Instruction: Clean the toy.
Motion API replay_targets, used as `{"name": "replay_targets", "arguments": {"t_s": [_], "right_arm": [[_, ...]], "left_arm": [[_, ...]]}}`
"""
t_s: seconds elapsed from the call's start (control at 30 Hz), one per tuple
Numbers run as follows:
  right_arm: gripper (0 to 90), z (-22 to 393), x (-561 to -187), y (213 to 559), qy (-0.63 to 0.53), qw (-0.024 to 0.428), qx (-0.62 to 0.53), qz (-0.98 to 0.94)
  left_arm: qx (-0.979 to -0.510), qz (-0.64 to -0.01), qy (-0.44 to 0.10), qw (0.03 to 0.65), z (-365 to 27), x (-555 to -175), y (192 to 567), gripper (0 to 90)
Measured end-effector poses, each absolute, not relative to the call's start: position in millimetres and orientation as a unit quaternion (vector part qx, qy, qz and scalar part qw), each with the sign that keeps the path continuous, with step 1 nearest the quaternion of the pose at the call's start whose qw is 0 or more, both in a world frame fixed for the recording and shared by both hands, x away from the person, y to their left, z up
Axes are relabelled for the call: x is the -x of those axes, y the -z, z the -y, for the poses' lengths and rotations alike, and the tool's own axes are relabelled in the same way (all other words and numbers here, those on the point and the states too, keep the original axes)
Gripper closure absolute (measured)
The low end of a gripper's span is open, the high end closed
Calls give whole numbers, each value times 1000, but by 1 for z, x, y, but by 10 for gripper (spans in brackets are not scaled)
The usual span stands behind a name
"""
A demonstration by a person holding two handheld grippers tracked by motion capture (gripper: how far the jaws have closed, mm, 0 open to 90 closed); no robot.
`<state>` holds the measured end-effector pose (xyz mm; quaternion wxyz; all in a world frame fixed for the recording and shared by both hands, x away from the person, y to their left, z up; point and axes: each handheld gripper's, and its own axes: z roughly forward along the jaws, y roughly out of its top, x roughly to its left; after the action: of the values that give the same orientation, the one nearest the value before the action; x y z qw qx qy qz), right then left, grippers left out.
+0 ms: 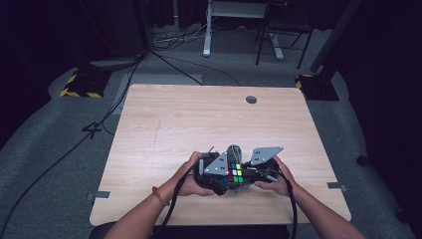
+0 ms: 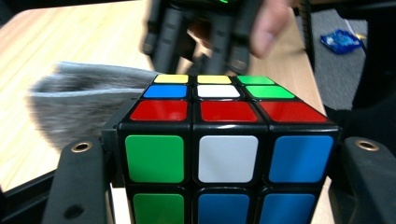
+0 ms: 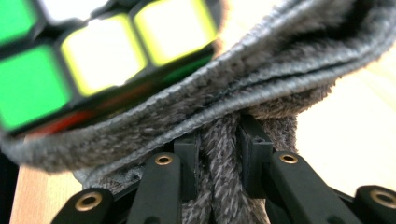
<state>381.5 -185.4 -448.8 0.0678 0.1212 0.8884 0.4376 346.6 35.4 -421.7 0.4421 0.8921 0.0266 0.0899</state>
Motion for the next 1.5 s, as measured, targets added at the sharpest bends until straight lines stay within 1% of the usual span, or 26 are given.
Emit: {"name": "replay_targets", "arguments": {"t_s": [0.13, 0.27, 0.43, 0.57, 0.7, 0.77, 0.83, 0.87, 1.03, 1.13, 1.2, 1.27, 1.47, 1.5], "right_arm": [[733, 197, -385, 440, -462, 68, -137, -873], [734, 202, -387, 438, -469, 54, -139, -870], [735, 188, -378, 443, -447, 39, -109, -887], [733, 189, -380, 443, -442, 29, -105, -890], [732, 197, -384, 438, -454, 31, -114, -883], [732, 202, -386, 436, -459, 34, -120, -879], [732, 206, -388, 434, -462, 40, -126, -877], [732, 208, -389, 432, -458, 49, -129, -878], [732, 220, -396, 431, -450, 67, -149, -878], [732, 223, -401, 434, -437, 76, -158, -883], [732, 222, -403, 438, -433, 73, -161, -884], [732, 221, -404, 440, -424, 77, -160, -888], [731, 220, -405, 447, -406, 82, -159, -896], [731, 220, -406, 448, -403, 83, -160, -897]], "left_arm": [[-900, -30, -112, 421, -35, -348, 425, 332], [-896, -60, -129, 421, -40, -357, 427, 331], [-891, -72, -132, 428, -47, -362, 423, 330], [-895, -89, -133, 417, -51, -368, 426, 331], [-903, -94, -135, 397, -50, -372, 429, 332], [-912, -95, -138, 374, -48, -373, 433, 331], [-920, -94, -129, 358, -48, -375, 437, 331], [-922, -93, -125, 354, -48, -376, 439, 331], [-923, -105, -112, 352, -55, -383, 445, 331], [-913, -119, -91, 380, -62, -388, 450, 330], [-899, -130, -91, 408, -64, -390, 456, 331], [-896, -133, -79, 416, -62, -391, 461, 331], [-909, -122, -74, 391, -46, -390, 479, 330], [-907, -122, -72, 397, -45, -390, 481, 328]]}}
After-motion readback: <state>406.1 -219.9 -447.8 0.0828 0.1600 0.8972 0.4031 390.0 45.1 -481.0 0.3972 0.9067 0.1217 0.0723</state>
